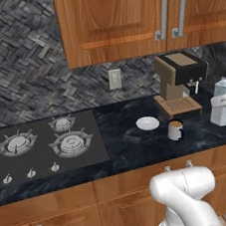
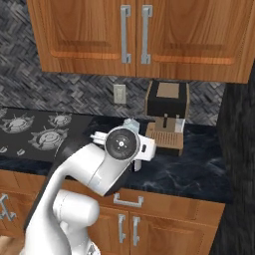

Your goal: Take a sugar cube from the saucer and place it inside the coffee. Then, grab milk from the fridge and place it next to the coffee on the counter to sweeten the coffee.

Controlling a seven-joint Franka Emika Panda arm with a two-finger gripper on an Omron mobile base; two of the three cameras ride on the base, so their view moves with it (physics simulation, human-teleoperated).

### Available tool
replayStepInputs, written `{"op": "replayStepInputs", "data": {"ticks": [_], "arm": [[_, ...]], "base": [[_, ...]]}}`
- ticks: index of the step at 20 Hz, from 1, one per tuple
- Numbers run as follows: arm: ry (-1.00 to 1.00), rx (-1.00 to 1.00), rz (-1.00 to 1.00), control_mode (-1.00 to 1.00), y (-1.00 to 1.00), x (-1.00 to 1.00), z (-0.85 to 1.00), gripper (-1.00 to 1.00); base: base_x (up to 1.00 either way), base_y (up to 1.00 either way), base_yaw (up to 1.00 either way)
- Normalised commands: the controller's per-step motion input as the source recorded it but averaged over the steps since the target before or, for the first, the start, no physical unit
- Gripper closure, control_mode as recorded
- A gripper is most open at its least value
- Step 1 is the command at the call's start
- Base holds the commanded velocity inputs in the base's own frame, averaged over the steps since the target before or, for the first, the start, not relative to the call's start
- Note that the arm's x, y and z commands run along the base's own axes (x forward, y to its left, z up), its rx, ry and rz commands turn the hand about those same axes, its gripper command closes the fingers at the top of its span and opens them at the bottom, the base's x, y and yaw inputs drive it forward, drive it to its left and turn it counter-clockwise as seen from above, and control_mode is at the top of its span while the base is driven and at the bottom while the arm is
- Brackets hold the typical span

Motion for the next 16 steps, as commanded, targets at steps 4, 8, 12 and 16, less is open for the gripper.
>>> {"op": "replayStepInputs", "data": {"ticks": [4, 8, 12, 16], "arm": [[0.06, 0.01, 0.00, -1.00, -0.19, 0.22, -0.34, 1.00], [0.10, 0.00, 0.00, -1.00, -0.19, 0.18, -0.39, 1.00], [0.05, 0.00, 0.00, -1.00, -0.23, 0.29, -0.33, 1.00], [0.00, 0.00, 0.00, -1.00, -0.20, 0.65, -0.34, 1.00]], "base": [[0.00, 0.00, 0.00], [0.00, 0.00, 0.00], [0.00, 0.00, 0.00], [0.00, 0.00, 0.00]]}}
